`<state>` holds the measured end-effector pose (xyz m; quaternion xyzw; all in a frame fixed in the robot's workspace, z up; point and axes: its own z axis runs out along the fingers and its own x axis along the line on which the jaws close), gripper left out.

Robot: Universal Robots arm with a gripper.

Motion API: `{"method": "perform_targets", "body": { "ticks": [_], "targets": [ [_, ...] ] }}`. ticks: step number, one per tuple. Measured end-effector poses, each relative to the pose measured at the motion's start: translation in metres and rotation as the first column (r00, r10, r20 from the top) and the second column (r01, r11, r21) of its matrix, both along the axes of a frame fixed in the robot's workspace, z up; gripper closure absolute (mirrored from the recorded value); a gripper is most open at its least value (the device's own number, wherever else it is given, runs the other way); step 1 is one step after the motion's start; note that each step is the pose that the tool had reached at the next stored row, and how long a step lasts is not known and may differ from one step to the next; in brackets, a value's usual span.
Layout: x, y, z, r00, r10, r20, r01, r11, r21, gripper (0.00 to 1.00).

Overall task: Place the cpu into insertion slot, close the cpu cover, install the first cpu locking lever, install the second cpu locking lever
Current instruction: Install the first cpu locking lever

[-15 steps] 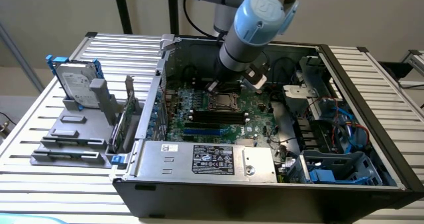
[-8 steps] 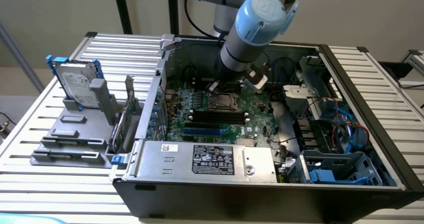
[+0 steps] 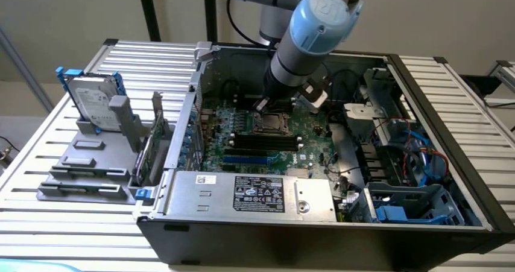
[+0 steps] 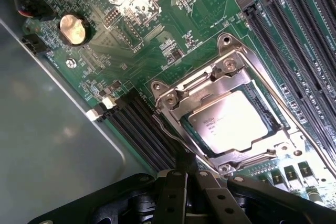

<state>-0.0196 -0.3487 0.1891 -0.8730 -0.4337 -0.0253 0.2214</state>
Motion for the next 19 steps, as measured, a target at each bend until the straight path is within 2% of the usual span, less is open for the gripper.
{"method": "perform_targets", "body": {
  "ticks": [9, 19],
  "targets": [
    [0.007, 0.0000, 0.0000, 0.9999, 0.003, -0.0096, -0.003, 1.0000, -0.0032, 0.89],
    [0.015, -0.0006, 0.0000, 0.9998, 0.011, -0.0173, -0.011, 0.9999, -0.0045, 0.89]
  ]
}}
